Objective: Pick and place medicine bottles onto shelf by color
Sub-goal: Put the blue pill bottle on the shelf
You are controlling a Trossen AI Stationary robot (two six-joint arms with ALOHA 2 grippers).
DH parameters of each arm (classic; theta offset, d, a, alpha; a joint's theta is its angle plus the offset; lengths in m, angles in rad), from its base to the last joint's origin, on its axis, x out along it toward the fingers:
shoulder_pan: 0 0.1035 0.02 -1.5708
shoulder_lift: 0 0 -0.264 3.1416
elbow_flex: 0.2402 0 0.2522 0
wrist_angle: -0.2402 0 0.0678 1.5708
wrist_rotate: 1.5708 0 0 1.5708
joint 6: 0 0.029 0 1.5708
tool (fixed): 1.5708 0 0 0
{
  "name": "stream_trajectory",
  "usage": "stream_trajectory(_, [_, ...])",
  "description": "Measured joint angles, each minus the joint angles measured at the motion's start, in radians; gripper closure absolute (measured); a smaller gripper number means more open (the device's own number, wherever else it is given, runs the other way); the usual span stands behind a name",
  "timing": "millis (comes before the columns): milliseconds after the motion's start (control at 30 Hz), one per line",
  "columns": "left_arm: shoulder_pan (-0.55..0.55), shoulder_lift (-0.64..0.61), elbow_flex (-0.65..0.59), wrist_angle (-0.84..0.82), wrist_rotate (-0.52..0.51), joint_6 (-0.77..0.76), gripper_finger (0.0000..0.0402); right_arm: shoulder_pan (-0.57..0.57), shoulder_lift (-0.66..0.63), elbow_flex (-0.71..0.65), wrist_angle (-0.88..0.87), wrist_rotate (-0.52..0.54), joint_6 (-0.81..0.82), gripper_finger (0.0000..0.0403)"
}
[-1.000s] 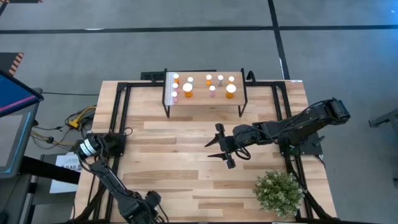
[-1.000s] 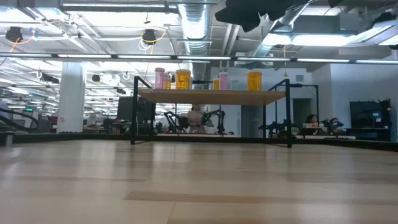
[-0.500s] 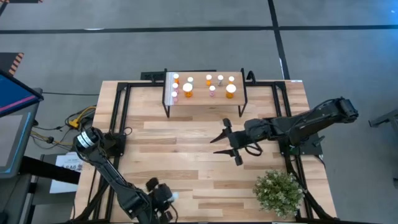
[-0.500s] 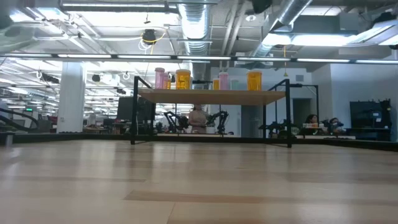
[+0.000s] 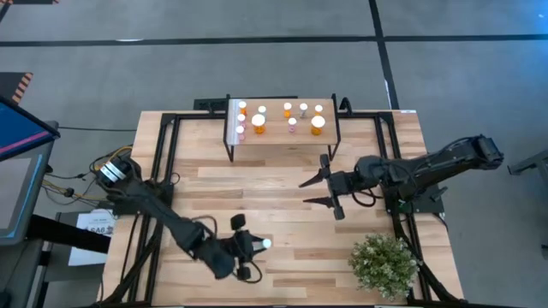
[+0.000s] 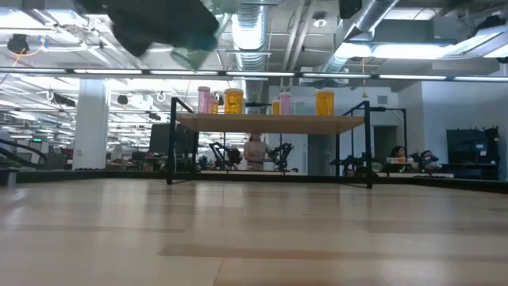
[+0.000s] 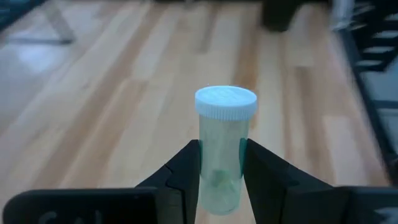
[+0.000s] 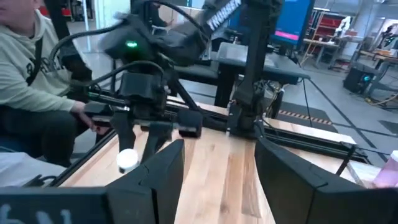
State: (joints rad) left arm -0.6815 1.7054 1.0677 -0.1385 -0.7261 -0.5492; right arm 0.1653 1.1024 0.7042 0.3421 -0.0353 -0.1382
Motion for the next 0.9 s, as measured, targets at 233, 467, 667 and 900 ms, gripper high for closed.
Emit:
stream_trajectory(233, [0.153, -0.064, -0.309, 0.696, 0.182, 0.318, 0.031, 0.0, 0.013, -0.014, 0.045, 0.0, 0.008, 0.0186])
stream_trajectory(467, [0.333, -0.08, -0.483, 1.151, 0.386, 0.461, 0.031, -0.043, 0.075, -0.014, 0.14, 0.0, 0.042, 0.0186])
stream_trajectory(667, [0.446, -0.08, -0.495, 1.168, 0.523, 0.449, 0.031, -0.089, 0.17, -0.014, 0.22, -0.006, 0.094, 0.0186])
stream_trajectory(900, [0.47, -0.08, -0.496, 1.165, 0.587, 0.432, 0.031, -0.123, 0.235, -0.014, 0.271, -0.1, 0.168, 0.0169])
